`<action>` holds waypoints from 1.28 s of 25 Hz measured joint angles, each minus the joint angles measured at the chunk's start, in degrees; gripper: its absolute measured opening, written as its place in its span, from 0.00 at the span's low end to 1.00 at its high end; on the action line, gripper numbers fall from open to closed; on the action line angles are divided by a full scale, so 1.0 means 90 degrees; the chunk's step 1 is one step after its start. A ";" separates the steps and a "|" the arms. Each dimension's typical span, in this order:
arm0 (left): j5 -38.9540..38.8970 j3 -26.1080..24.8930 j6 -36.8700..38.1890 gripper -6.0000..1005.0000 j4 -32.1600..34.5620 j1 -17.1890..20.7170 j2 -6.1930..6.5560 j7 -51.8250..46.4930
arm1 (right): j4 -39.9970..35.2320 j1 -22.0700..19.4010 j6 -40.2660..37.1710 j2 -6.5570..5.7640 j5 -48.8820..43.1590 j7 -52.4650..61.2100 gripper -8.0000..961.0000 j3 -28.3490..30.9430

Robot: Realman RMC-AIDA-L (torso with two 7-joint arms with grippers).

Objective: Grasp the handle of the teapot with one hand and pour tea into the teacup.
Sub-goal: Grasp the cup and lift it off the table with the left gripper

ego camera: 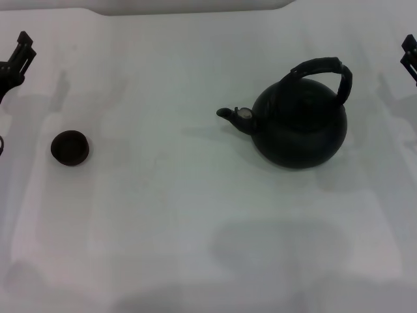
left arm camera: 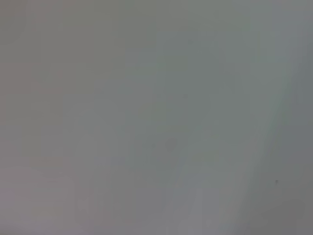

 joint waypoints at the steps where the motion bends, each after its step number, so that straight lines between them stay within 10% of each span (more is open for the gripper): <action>1: -0.0065 -0.0003 0.0098 0.88 -0.0057 0.0009 -0.0002 0.0087 | 0.0000 0.0000 0.0000 0.0000 0.0000 0.0000 0.89 0.0000; 32: -0.0742 -0.0785 0.0914 0.88 -0.1014 0.0020 0.0000 0.1030 | -0.0067 0.0037 0.0002 0.0020 0.0338 0.0017 0.89 0.0001</action>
